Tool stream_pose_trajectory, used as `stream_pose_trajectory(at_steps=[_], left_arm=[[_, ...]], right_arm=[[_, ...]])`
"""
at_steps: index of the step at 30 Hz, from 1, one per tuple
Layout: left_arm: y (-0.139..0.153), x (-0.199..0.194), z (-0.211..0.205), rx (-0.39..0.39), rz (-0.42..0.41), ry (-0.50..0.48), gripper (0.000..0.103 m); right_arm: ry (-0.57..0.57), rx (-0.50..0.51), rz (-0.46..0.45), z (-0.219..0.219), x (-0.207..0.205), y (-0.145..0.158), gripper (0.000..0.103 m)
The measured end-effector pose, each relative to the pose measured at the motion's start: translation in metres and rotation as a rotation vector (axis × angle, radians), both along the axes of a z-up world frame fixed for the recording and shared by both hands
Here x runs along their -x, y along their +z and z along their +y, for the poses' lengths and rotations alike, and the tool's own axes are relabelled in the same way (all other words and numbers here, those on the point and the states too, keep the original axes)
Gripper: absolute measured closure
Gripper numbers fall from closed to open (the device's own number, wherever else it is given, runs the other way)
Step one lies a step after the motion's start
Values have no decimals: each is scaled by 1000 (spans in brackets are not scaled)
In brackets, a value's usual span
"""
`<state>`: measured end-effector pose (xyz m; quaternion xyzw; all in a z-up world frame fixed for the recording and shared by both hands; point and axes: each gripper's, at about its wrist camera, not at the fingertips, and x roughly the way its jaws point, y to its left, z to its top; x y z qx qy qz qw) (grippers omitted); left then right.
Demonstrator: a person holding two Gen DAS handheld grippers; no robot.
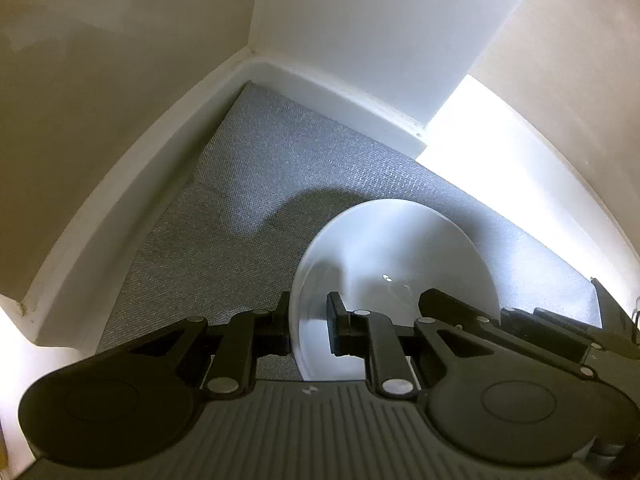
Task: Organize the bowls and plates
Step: 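Grasp the blue-rimmed white bowl rim with both grippers, then carry the blue-rimmed white bowl onto the bowl stack with both grippers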
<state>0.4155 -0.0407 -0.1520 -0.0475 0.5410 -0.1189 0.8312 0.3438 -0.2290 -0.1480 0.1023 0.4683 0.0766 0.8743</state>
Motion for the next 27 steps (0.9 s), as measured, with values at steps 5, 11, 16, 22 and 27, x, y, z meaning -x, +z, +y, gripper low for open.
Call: stream_pose_trajectory(at_steps=[5, 11, 16, 22, 27], left_arm=[[-4, -4, -3, 3, 1, 1, 86], [7, 0, -3, 22, -39, 0, 86], [26, 16, 4, 36, -69, -12, 86], [39, 37, 14, 33, -111, -20, 86], [45, 57, 27, 35, -129, -18, 86]], right_arm=[[7, 2, -4, 3, 2, 4, 90], [3, 7, -47, 5, 15, 26, 90], [-1, 6, -86, 7, 35, 48, 90], [3, -1, -115, 18, 63, 67, 89], [9, 2, -136, 32, 89, 79, 89]])
